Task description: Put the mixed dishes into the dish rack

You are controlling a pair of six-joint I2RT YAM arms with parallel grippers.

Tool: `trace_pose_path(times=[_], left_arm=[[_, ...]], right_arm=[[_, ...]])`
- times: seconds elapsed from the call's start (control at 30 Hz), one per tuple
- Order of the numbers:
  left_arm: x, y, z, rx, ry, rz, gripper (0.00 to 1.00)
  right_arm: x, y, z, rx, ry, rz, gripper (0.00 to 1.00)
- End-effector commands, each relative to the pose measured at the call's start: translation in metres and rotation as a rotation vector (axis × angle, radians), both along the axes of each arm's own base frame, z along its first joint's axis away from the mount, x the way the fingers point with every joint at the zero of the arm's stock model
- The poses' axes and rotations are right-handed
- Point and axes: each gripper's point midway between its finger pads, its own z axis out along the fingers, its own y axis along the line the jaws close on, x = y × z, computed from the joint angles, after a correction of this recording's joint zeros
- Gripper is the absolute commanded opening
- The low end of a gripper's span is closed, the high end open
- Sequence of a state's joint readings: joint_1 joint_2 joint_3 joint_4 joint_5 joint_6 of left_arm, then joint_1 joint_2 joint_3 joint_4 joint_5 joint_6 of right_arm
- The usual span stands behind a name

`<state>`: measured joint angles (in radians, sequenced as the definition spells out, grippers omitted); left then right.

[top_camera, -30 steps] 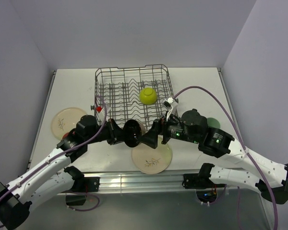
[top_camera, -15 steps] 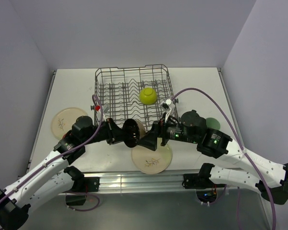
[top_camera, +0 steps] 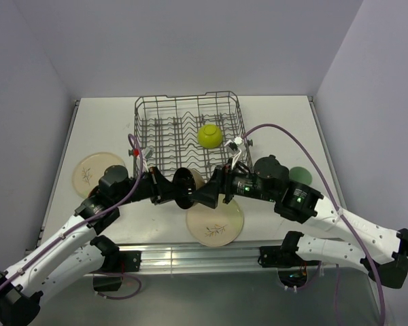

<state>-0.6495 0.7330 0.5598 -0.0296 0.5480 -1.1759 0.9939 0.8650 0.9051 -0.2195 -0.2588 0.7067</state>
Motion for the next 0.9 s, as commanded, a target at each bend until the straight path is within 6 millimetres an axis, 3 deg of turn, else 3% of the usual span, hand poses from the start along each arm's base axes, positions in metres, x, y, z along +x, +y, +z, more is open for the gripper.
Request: trace_pose_path(times=[0.0,0.2,0.47,0.53,0.63,0.73,0.77,0.8,0.87], left_arm=[[-0.007,-0.002,0.040,-0.115,-0.115,-0.037,0.00],[-0.007,-0.001,0.040,-0.116,-0.118,-0.037,0.00],[-0.003,-0.002,0.037,-0.097,-0.113,-0.021,0.00],[-0.002,-0.002,0.035,-0.082,-0.114,-0.017,0.00],[0.002,0.001,0.033,-0.050,-0.111,0.009,0.00],[0.005,0.003,0.029,-0.013,-0.099,0.030,0.00],[0.006,0.003,0.032,-0.012,-0.103,0.034,0.00],[0.006,0.003,0.030,-0.007,-0.099,0.035,0.00],[0.009,0.004,0.030,0.009,-0.095,0.045,0.00]], right_arm=[[0.008,0.008,0.022,0.110,0.008,-0.036,0.95],[0.013,0.013,0.025,0.131,0.027,-0.050,0.87],[0.018,0.016,0.020,0.118,0.043,-0.069,0.85],[0.020,0.017,0.018,0.109,0.045,-0.077,0.78],[0.024,0.018,0.017,0.094,0.048,-0.094,0.64],[0.028,0.020,0.012,0.079,0.051,-0.109,0.42],[0.029,0.020,0.013,0.077,0.049,-0.112,0.34],[0.030,0.023,0.009,0.067,0.052,-0.115,0.17],[0.031,0.024,0.010,0.056,0.047,-0.119,0.00]])
